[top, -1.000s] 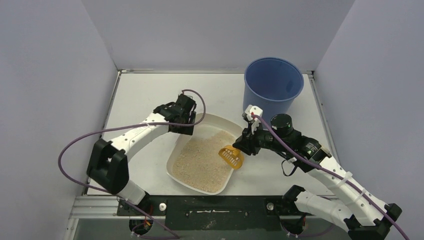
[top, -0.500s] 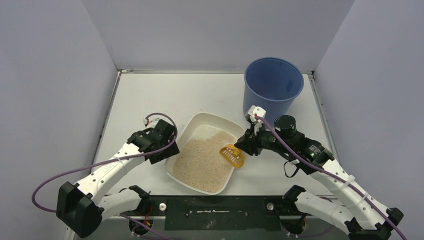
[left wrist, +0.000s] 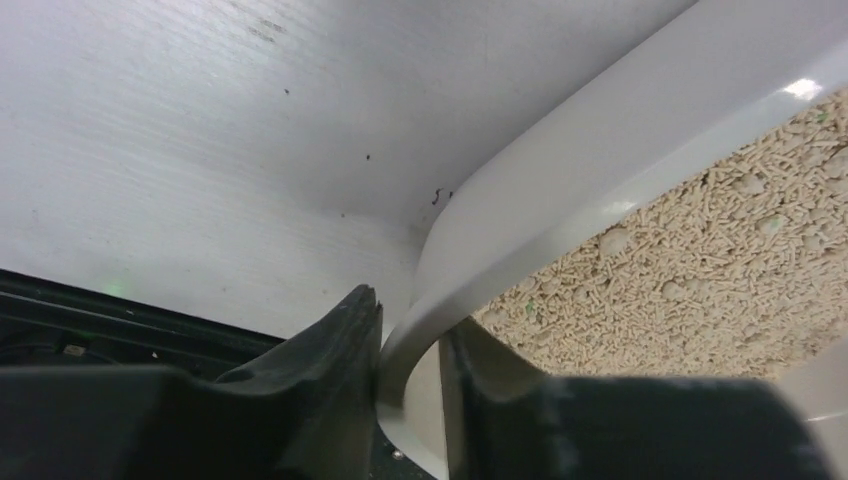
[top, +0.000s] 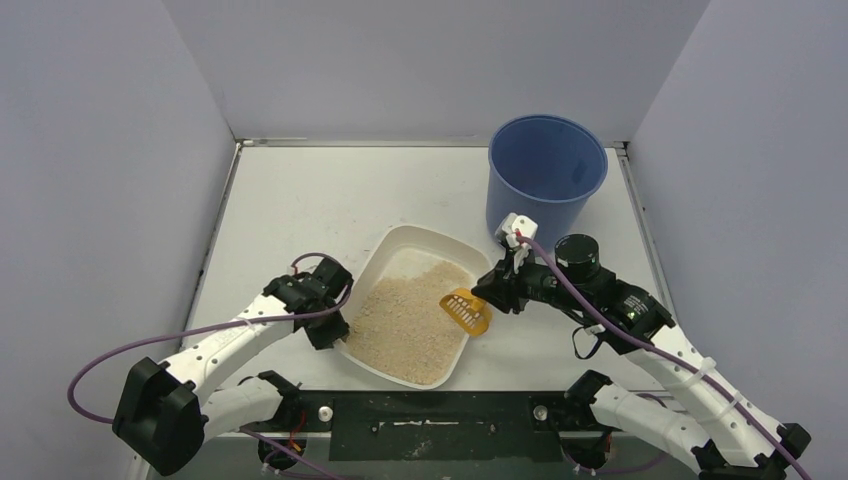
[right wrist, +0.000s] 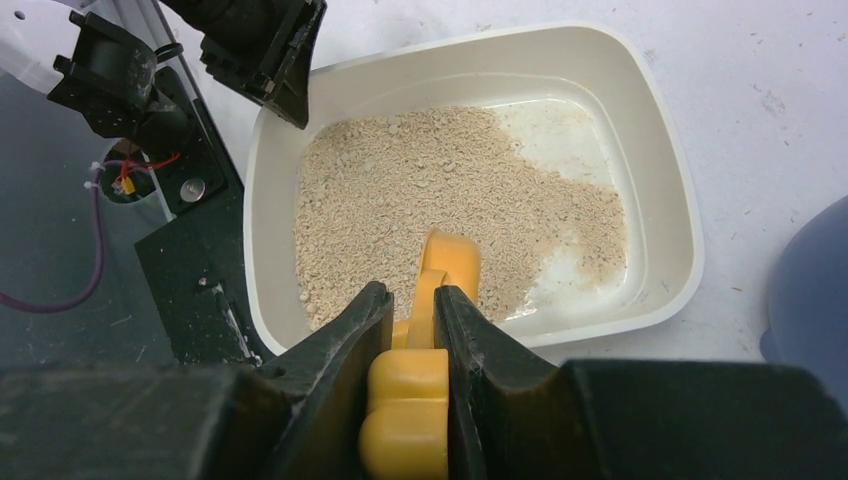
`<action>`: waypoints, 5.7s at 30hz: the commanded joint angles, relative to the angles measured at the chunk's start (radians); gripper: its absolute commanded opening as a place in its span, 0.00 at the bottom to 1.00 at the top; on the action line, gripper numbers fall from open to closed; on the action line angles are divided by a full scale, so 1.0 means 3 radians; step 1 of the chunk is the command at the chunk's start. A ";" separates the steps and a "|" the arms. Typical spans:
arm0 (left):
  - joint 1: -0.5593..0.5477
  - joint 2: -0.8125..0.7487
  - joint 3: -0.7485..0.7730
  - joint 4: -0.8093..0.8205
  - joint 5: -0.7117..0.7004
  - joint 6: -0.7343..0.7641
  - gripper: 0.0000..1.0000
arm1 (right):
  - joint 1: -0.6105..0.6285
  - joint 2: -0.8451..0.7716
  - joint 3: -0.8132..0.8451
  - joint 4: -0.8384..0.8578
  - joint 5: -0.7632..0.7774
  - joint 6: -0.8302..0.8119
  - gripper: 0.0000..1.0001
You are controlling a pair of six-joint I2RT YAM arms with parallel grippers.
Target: Clean the litter box
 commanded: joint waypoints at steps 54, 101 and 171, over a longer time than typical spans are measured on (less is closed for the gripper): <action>-0.0127 0.1779 0.1854 0.0233 -0.0339 0.2285 0.68 | -0.0027 0.0097 -0.0258 0.0755 0.0811 0.0568 0.00; -0.0019 -0.0343 0.0096 0.2014 -0.0449 0.1757 0.00 | -0.0834 -0.1033 -0.1449 0.1405 0.0425 0.1663 0.00; 0.0419 0.0152 0.0335 0.1450 0.0509 0.1457 0.00 | 0.0215 0.2335 -0.3183 0.7846 0.1563 0.4182 0.00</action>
